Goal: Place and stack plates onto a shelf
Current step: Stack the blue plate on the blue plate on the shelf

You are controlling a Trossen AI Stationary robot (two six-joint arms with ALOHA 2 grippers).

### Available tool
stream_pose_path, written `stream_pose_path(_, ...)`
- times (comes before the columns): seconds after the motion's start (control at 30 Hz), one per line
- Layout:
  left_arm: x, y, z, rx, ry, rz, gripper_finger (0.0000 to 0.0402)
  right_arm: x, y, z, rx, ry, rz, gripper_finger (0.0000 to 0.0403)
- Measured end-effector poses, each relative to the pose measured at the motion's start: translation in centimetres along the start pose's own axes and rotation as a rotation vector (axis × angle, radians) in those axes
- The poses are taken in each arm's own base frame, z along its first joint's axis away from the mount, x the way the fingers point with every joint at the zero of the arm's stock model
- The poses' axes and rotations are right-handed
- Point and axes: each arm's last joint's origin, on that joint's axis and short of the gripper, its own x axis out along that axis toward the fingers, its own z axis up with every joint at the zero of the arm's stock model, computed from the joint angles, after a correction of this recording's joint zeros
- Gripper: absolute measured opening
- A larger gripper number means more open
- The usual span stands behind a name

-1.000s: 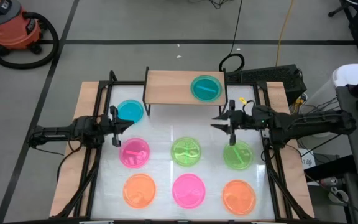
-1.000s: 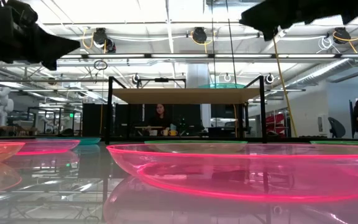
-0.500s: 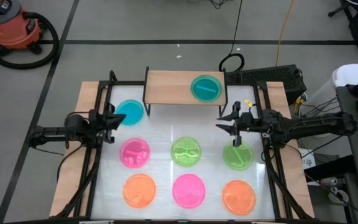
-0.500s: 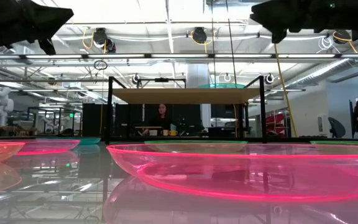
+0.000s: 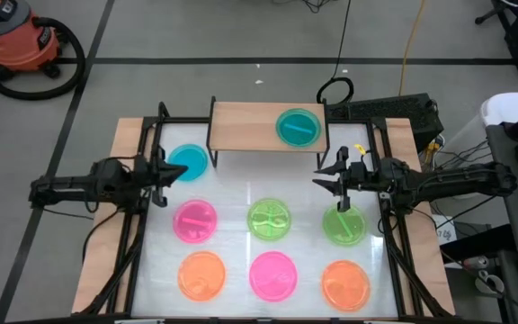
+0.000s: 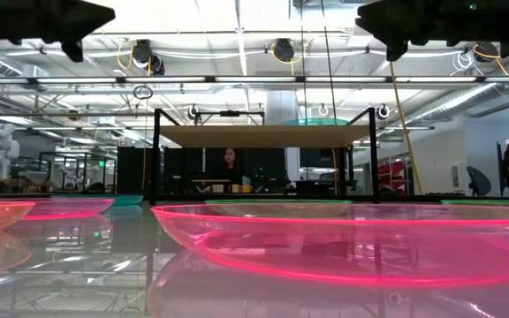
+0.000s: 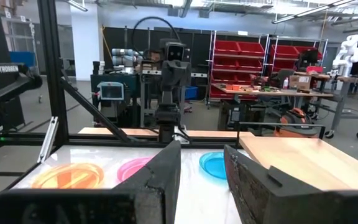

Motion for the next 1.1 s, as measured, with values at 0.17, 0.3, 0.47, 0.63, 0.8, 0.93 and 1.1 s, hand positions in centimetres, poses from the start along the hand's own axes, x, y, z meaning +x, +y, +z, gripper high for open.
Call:
stream_pose_path(0.17,2.6,-0.7,0.9,0.072,0.203,-0.035,0.0008,0.0,0.0,0.0,0.020,0.000,0.000,0.0105)
stream_pose_path(0.3,4.9,-1.5,1.4,0.143,0.355,-0.049,0.0008,0.0,0.0,-0.1,0.027,0.007,0.000,0.0105)
stream_pose_path(0.47,7.3,-2.5,1.7,0.221,0.515,-0.048,0.0008,0.0,0.0,-0.3,0.027,0.030,0.001,0.0105)
stream_pose_path(0.63,9.0,-3.9,1.2,0.246,0.621,-0.095,0.0008,0.0,0.0,-0.4,0.026,0.040,0.001,0.0105)
stream_pose_path(0.8,9.9,-5.1,-0.5,0.279,0.709,-0.142,0.0008,0.0,0.0,-0.4,0.026,0.039,0.001,0.0105)
stream_pose_path(0.93,10.6,-5.7,-2.0,0.275,0.780,-0.163,0.0008,0.0,0.0,-0.4,0.026,0.038,0.001,0.0105)
stream_pose_path(1.1,10.8,-6.0,-3.8,0.251,0.896,-0.150,0.0029,0.0,0.0,-0.3,0.027,0.031,0.001,0.0105)
